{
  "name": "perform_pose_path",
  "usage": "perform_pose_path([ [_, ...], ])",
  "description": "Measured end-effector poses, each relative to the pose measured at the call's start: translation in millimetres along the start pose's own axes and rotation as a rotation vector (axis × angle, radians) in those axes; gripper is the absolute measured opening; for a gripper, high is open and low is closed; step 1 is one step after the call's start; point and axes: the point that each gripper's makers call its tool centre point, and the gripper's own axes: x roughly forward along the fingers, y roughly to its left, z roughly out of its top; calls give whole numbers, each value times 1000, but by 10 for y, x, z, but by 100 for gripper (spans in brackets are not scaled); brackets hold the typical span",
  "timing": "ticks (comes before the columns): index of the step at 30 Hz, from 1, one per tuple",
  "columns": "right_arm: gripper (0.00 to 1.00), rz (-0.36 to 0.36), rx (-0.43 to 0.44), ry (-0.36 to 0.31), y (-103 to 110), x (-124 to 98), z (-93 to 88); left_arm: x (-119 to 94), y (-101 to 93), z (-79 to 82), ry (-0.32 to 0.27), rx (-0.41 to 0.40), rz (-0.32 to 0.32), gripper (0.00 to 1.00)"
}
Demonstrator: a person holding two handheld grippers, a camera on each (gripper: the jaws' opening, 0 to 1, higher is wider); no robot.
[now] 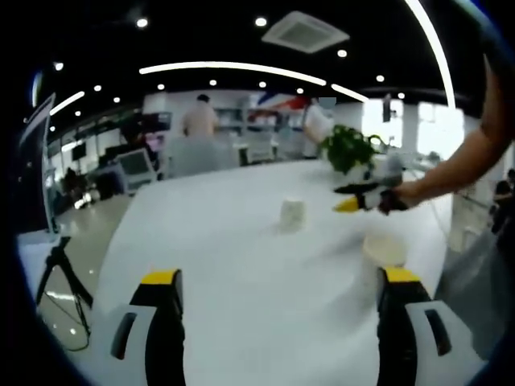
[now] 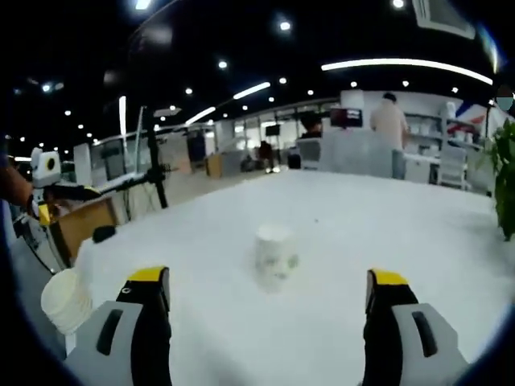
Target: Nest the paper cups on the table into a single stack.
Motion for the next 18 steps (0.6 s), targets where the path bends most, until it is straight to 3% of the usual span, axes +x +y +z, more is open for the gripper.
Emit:
perform_pose_path([
  [11, 96, 5, 19, -33, -100, 500, -32, -37, -101, -7, 34, 18, -12, 98],
  [18, 85, -14, 64, 7, -202, 775, -160, -64, -119, -23, 46, 20, -11, 98],
])
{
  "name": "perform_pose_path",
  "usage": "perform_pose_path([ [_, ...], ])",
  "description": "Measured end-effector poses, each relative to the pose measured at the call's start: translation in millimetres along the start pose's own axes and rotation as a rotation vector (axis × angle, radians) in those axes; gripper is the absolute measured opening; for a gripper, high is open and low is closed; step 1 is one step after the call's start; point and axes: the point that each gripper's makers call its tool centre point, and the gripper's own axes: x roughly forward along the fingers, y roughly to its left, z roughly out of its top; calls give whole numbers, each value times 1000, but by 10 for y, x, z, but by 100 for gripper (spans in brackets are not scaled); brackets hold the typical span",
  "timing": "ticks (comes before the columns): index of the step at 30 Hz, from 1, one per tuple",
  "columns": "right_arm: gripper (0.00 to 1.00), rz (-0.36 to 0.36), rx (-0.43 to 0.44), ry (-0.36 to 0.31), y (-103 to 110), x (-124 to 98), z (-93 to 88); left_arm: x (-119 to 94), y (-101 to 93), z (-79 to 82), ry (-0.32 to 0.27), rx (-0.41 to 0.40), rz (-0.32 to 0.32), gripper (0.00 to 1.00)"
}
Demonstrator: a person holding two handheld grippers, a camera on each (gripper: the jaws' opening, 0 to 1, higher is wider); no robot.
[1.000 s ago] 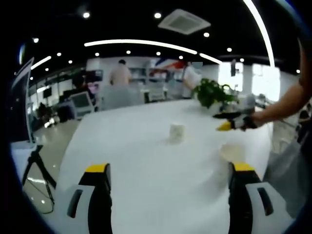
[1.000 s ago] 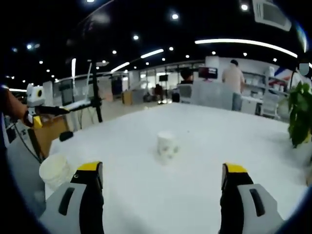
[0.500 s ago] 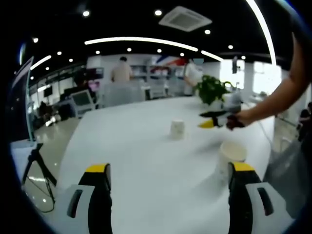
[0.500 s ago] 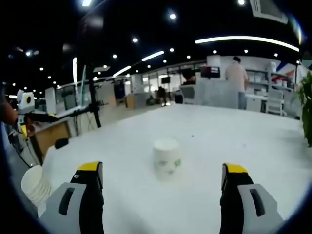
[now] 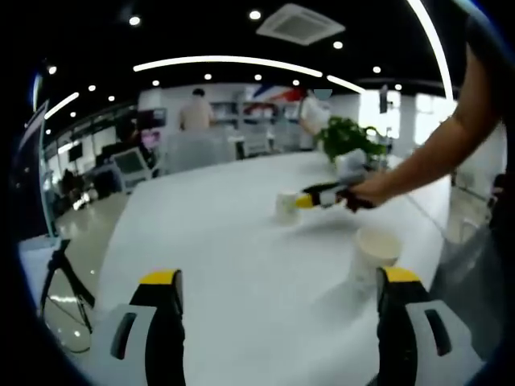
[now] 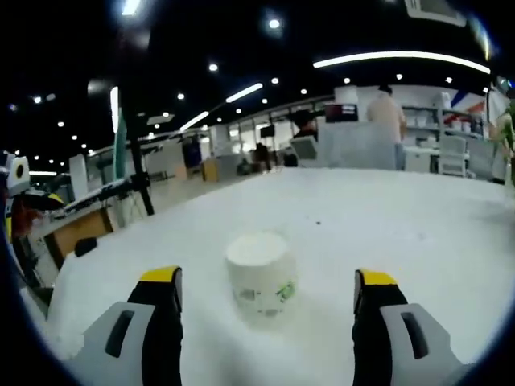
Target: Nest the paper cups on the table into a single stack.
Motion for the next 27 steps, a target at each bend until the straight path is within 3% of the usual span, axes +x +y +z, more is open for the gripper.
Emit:
perform_pose_path([
  [7, 80, 11, -47, 13, 3, 187, 24, -21, 3, -23, 16, 7, 3, 98],
  [11, 68, 1, -109, 49, 4, 282, -19, -26, 12, -8, 17, 6, 9, 98],
  [15, 56, 6, -108, 41, 53, 322, 22, -25, 7, -7, 22, 15, 6, 98],
  [19, 42, 20, -120, 74, 110, 328, -16, -22, 26, -3, 21, 9, 8, 98],
  [27, 41, 22, -111, 82, 120, 356, 21, -2, 69, 43, 22, 15, 2, 98],
])
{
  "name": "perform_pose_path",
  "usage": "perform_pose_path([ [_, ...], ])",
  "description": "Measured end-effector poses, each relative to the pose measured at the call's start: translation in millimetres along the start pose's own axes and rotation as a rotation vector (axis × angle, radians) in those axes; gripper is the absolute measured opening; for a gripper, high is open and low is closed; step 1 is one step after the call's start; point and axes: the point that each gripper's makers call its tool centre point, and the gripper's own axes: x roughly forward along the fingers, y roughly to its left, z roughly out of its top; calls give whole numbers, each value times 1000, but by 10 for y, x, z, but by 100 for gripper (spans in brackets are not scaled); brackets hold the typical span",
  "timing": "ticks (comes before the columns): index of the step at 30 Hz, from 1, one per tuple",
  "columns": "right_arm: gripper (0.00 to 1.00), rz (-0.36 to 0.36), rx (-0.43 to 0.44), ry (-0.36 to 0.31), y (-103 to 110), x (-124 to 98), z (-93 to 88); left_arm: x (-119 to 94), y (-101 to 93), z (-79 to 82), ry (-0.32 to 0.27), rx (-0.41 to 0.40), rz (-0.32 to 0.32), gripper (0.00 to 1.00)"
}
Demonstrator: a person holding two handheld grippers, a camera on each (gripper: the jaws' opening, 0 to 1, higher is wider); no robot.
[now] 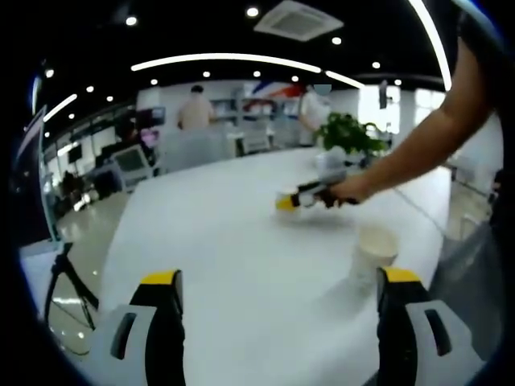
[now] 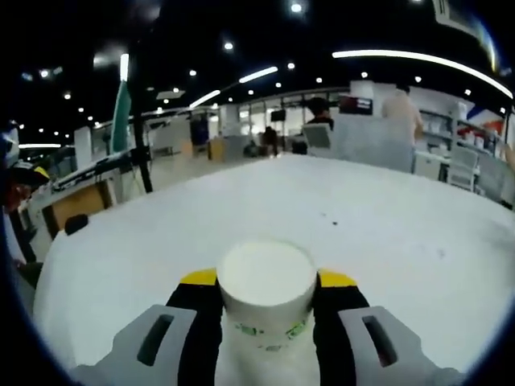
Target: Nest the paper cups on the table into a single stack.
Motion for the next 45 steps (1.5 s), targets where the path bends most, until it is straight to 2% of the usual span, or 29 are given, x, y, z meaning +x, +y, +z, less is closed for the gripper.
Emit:
perform_pose_path([
  [6, 40, 18, 12, -3, 56, -64, 136, 20, -11, 22, 4, 1, 0, 98],
  [10, 40, 11, 32, 1, -32, -61, 218, 43, -74, -6, 24, -27, -26, 98],
  [11, 40, 7, 28, -1, -38, -71, 247, 48, -72, -40, 47, -20, -20, 98],
  [14, 40, 9, 41, 2, -71, -77, 327, 43, -74, -49, 52, -33, -21, 98],
  [17, 40, 16, 63, 9, -37, -159, 455, 47, -99, -47, 62, -43, -29, 98],
  [25, 40, 5, 30, -3, -54, -278, 775, 46, -115, -31, 89, -42, -53, 98],
  [28, 40, -19, 2, -4, -103, -349, 910, 34, -121, -19, 87, -38, -59, 98],
  [36, 40, -27, -27, -15, -98, -497, 1259, 7, -114, -5, 81, -26, -65, 98],
  [45, 40, -31, -9, -27, -134, -637, 1591, -14, -123, 38, 74, -31, -83, 98],
])
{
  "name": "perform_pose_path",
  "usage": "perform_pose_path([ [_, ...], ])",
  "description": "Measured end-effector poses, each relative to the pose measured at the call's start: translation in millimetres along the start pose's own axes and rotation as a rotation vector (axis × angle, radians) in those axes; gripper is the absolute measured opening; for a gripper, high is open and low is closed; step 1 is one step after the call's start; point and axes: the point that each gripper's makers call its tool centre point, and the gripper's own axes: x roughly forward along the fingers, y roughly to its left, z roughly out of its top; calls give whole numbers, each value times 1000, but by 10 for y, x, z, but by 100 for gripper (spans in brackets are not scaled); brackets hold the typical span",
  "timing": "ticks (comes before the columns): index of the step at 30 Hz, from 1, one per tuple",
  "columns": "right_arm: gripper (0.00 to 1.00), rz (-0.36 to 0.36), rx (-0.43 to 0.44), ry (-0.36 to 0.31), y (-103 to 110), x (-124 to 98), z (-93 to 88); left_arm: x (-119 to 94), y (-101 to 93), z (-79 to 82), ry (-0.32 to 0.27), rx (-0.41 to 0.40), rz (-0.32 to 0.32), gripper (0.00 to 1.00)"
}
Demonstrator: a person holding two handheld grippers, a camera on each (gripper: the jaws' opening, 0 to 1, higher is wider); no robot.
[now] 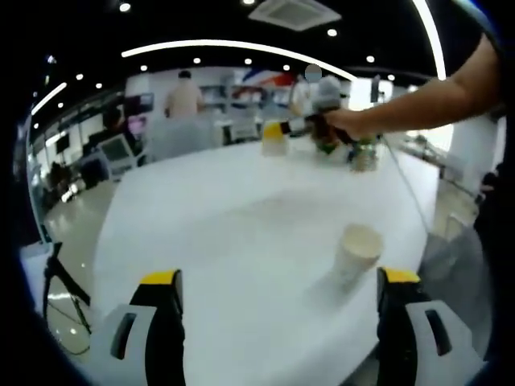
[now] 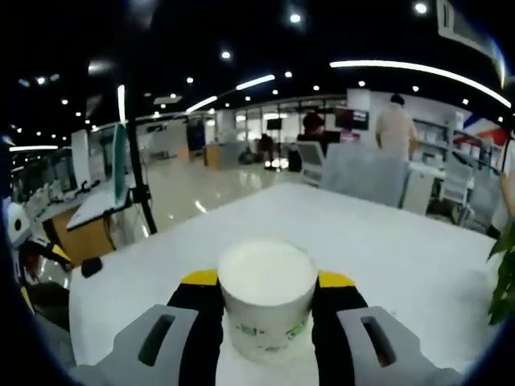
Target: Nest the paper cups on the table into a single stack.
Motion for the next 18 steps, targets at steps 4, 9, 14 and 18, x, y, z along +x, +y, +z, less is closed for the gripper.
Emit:
perform_pose_path([
  [4, 40, -2, -16, 6, 12, -43, 135, -29, 22, 31, -12, -4, -3, 98],
  [9, 40, 20, -54, 31, 24, -85, 301, -55, 31, 84, -31, -15, -2, 98],
  [14, 40, 11, -52, 11, 12, -162, 526, -79, 4, 87, -36, -10, -5, 98],
  [18, 40, 9, -48, 4, 48, -208, 577, -100, -16, 89, -38, -5, -7, 98],
])
